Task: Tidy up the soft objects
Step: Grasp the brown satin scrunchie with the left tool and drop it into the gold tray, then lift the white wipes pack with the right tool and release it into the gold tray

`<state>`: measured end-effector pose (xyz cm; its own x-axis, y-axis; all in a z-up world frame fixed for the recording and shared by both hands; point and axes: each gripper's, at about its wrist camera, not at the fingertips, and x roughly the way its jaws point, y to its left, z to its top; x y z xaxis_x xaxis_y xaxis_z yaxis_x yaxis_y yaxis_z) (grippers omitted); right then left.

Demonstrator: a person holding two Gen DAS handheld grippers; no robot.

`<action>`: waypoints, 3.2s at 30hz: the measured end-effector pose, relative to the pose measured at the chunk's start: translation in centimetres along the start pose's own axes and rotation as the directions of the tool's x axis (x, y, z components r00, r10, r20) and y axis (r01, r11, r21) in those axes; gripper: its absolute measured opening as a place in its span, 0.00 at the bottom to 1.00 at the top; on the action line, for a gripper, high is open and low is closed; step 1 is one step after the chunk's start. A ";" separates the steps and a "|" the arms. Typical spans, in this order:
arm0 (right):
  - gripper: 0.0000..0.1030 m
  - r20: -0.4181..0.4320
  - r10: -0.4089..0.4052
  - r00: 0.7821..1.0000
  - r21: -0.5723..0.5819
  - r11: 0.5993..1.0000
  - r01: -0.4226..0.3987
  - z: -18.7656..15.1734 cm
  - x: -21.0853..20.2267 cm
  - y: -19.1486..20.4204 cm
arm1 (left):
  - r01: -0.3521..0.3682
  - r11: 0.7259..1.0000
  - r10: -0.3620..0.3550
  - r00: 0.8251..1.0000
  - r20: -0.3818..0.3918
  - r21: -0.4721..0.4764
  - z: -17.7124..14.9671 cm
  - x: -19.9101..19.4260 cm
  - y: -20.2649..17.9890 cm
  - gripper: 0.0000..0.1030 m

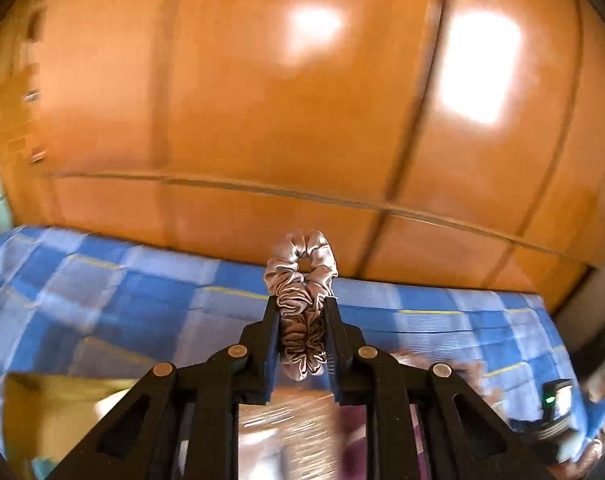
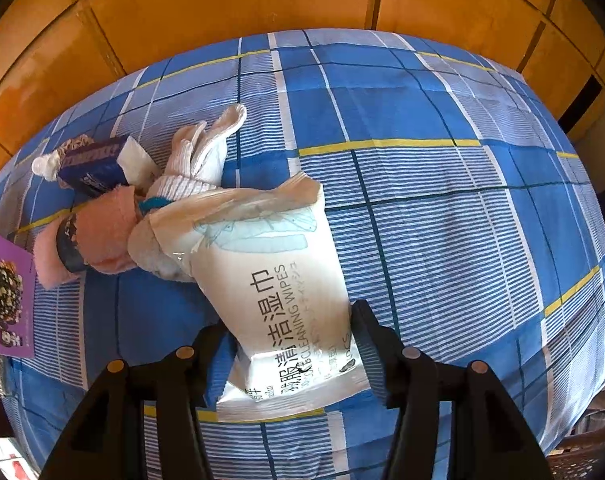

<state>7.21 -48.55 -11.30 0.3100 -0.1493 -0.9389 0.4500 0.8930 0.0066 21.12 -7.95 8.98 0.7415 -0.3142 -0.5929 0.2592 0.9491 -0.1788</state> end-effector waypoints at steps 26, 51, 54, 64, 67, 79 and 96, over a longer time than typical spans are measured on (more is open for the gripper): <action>0.54 0.042 -0.066 0.997 -0.050 0.996 0.068 -0.4 0.7 0.8 | -0.340 0.910 0.331 0.940 -0.077 -0.239 -16.7 -9.6 21.5 0.93; 0.49 0.169 0.061 0.984 0.109 0.991 -0.080 0.5 -7.5 1.6 | -0.354 0.931 0.354 0.935 -0.021 -0.090 -19.9 -12.5 16.9 1.00; 0.49 0.198 0.111 0.974 0.059 0.990 -0.125 2.8 -9.5 4.7 | -0.359 0.931 0.359 0.933 -0.012 -0.070 -19.8 -12.6 16.4 1.00; 0.49 0.251 0.391 0.885 -0.333 0.894 -0.300 5.0 -18.4 22.8 | -0.346 0.936 0.346 0.938 -0.013 -0.068 -19.7 -12.9 16.4 1.00; 0.49 0.200 0.514 0.834 -0.499 0.786 -0.365 2.5 -20.9 29.0 | -0.347 0.935 0.347 0.938 -0.014 -0.074 -19.6 -12.8 16.7 1.00; 0.49 -0.148 0.569 0.809 -0.819 0.388 -0.423 -10.7 -18.6 42.1 | -0.372 0.921 0.372 0.928 -0.018 -0.118 -19.2 -13.0 19.1 1.00; 0.64 -0.158 0.499 0.852 -0.693 0.560 -0.455 -10.2 -11.1 51.8 | -0.418 0.872 0.422 0.906 -0.045 -0.256 -18.7 -14.0 24.7 1.00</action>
<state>18.55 3.68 -4.07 0.3567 0.3849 -0.8512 -0.4694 0.8617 0.1929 5.62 20.32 -1.80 0.7530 0.1164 -0.6477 -0.2426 0.9640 -0.1087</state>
